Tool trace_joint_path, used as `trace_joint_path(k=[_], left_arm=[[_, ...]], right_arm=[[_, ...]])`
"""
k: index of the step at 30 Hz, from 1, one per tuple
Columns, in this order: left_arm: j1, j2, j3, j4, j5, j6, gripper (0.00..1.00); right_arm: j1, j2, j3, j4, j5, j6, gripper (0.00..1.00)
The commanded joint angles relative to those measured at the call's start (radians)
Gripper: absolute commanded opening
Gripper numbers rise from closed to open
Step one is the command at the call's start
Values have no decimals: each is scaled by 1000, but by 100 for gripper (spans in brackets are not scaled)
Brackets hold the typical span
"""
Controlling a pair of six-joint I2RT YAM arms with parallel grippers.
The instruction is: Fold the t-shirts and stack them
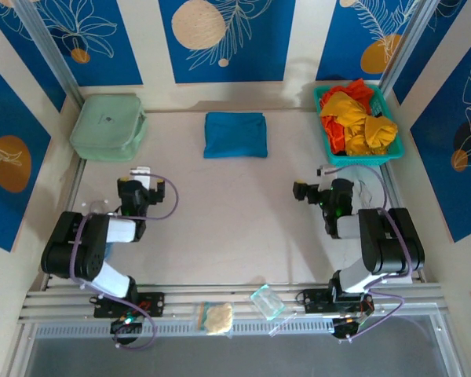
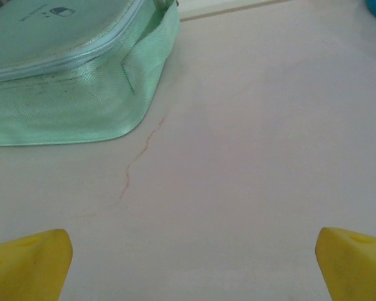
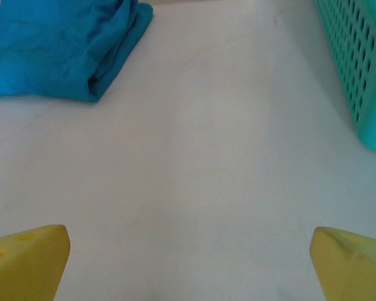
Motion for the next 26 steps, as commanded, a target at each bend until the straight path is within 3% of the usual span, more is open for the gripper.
trace_joint_path(k=[1, 26], left_arm=[[20, 19, -1, 70, 136, -37, 99], [21, 17, 0, 71, 176, -23, 99]], right_arm=[[-17, 0, 46, -25, -46, 18, 99], [-2, -5, 45, -36, -18, 8, 99]])
